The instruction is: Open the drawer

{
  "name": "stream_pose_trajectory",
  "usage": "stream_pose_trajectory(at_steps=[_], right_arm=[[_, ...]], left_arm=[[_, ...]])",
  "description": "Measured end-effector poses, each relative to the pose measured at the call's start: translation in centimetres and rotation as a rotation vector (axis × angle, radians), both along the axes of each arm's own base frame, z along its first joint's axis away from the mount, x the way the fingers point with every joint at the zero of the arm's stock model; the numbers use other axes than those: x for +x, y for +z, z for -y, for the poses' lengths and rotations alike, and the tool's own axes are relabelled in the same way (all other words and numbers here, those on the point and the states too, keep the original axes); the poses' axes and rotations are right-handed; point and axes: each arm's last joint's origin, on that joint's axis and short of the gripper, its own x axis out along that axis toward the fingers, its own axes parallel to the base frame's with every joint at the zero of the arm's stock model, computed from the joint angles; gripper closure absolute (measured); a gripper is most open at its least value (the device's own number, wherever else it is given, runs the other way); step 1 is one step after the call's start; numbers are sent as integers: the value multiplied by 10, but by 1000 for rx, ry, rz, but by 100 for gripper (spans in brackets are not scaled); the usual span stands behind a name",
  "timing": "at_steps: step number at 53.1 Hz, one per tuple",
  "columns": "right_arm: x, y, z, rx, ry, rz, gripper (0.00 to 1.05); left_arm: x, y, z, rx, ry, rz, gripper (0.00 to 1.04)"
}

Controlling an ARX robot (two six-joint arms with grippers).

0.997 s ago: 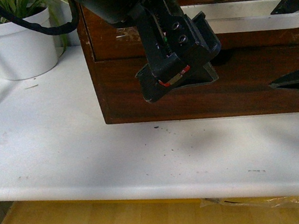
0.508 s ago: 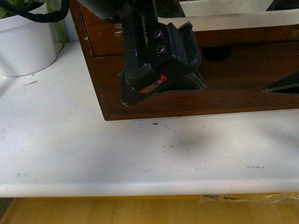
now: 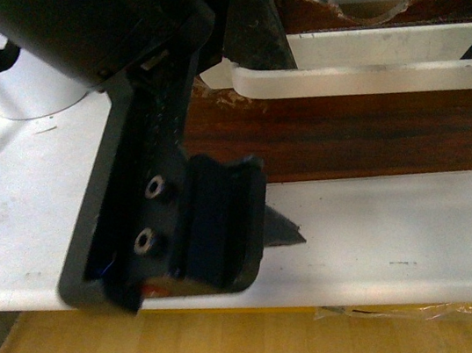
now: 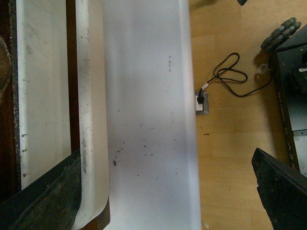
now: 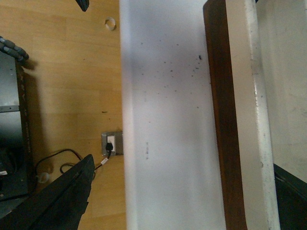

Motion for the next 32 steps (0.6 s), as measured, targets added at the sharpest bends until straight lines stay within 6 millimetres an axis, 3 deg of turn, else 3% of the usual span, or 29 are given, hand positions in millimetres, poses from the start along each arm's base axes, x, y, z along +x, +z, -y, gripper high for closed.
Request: stream_pose_trajectory(at_steps=[9, 23, 32], right_arm=[[-11, -2, 0, 13, 17, -5, 9], [-12, -1, 4, 122, -10, 5, 9], [-12, 16, 18, 334, -87, 19, 9]], left_arm=[[-13, 1, -5, -21, -16, 8, 6], [-13, 1, -7, -123, 47, 22, 6], [-13, 14, -18, -392, 152, 33, 6]])
